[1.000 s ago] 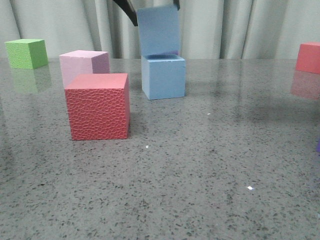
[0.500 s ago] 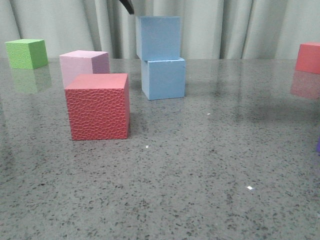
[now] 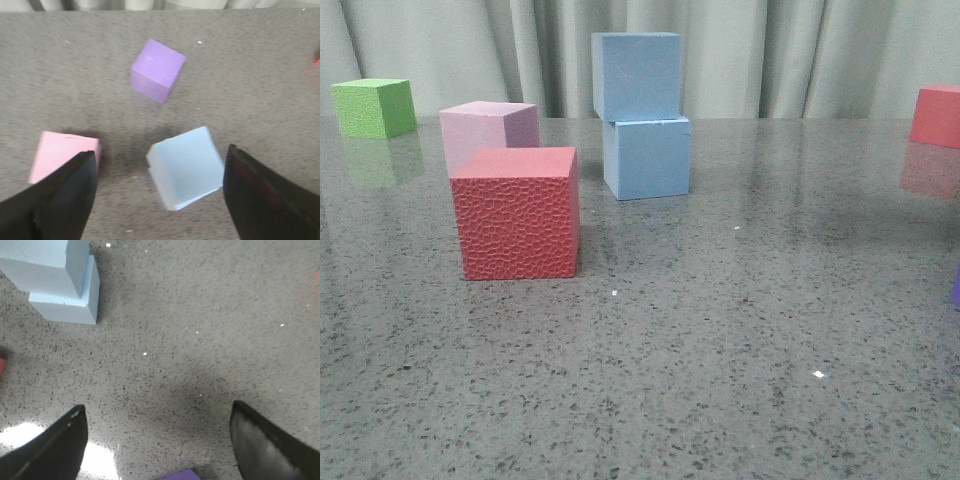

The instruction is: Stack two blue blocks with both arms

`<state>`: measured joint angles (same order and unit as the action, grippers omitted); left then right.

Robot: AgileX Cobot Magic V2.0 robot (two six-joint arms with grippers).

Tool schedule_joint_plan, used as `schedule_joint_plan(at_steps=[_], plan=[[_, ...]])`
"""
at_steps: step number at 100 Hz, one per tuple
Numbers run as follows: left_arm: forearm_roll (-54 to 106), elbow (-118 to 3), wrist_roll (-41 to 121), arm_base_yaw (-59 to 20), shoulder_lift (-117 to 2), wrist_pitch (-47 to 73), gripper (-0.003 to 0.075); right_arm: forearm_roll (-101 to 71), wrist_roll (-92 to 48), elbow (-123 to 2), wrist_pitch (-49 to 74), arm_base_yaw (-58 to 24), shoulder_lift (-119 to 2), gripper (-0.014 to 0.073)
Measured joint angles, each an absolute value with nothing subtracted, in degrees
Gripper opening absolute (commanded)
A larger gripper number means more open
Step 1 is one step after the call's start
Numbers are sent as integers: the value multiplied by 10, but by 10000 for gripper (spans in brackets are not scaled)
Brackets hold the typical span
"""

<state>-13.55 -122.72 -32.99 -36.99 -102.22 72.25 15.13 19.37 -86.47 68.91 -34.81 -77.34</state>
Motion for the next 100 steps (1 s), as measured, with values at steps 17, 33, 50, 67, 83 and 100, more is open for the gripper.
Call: schedule_joint_plan(at_steps=[17,33,50,67,83,100], plan=[[-180,-1135,-316,-370,-966,723,502,174,195,-865,689,-348,-718,579],[-220,-1043,-313,-370,-903,723,502,196,196,-852,691,-348,-662,579],[-232,-962,-317,-370,-823,697,472,230,228,-781,691,-348,-598,579],[-254,-893,-331,-370,-734,659,363,272,278,-691,681,-348,-531,579],[-273,-841,-347,-370,-663,641,194,288,305,-627,662,-348,-462,576],[-279,-788,-350,-370,-595,632,22,298,310,-580,650,-348,-395,379]])
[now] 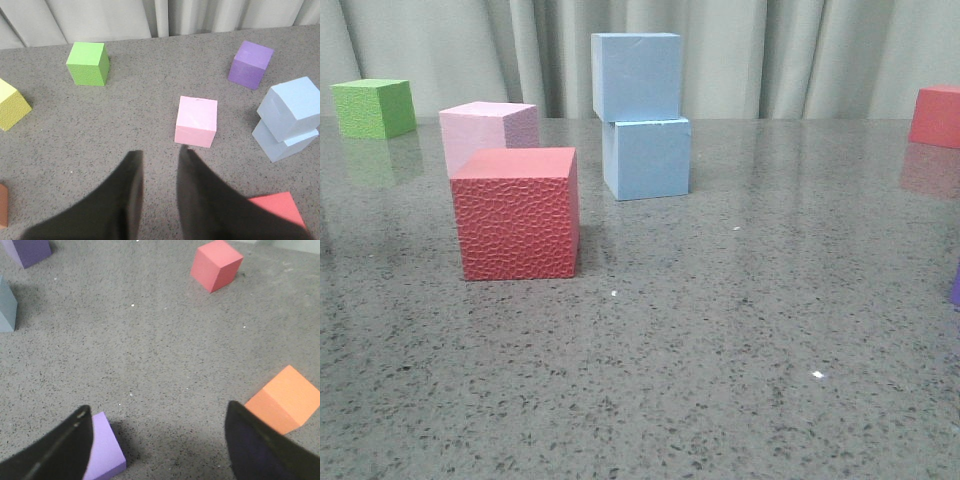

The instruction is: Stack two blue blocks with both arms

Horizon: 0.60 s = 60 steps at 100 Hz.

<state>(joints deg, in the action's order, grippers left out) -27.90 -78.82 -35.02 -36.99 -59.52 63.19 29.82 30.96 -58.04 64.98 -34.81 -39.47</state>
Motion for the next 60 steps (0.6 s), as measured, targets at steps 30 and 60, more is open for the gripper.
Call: schedule_joint_plan(at_steps=[30,60], plan=[[-280,-681,-352,-370,-483,615,-19,308,311,-532,646,-348,-296,-64],[-281,-544,-352,-370,-371,548,-19,310,311,-491,638,-348,-220,-61]])
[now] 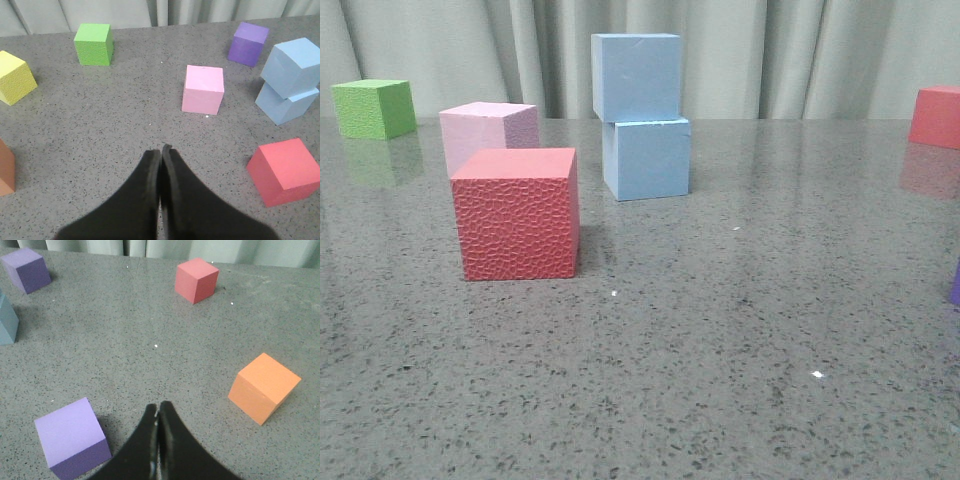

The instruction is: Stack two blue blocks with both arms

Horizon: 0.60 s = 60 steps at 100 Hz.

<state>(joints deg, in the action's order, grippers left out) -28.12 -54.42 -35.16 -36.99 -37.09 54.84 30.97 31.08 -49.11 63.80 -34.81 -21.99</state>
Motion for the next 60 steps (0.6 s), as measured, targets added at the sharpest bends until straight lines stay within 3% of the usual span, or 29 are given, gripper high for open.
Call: schedule_joint_plan(at_steps=[60], plan=[[-282,-348,-352,-370,-160,478,-19,312,311,-385,530,-348,-80,-61]])
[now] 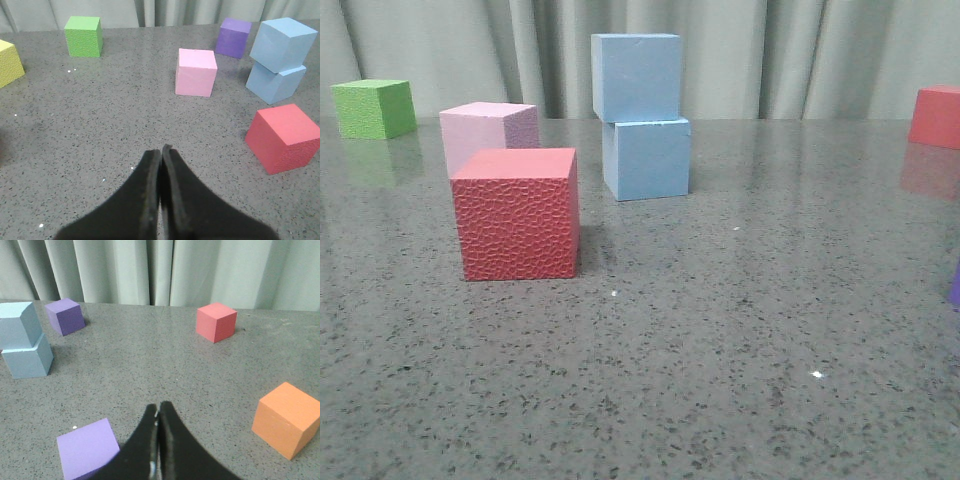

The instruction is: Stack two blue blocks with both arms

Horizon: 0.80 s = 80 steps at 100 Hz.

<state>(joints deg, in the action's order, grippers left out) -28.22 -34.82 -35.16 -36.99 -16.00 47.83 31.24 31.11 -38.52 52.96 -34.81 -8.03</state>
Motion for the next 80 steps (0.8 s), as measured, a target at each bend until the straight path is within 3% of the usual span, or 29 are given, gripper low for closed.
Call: schedule_joint_plan(at_steps=[80], plan=[[-282,-340,-352,-370,-121,478,-19,314,312,-377,521,-348,-69,-61]])
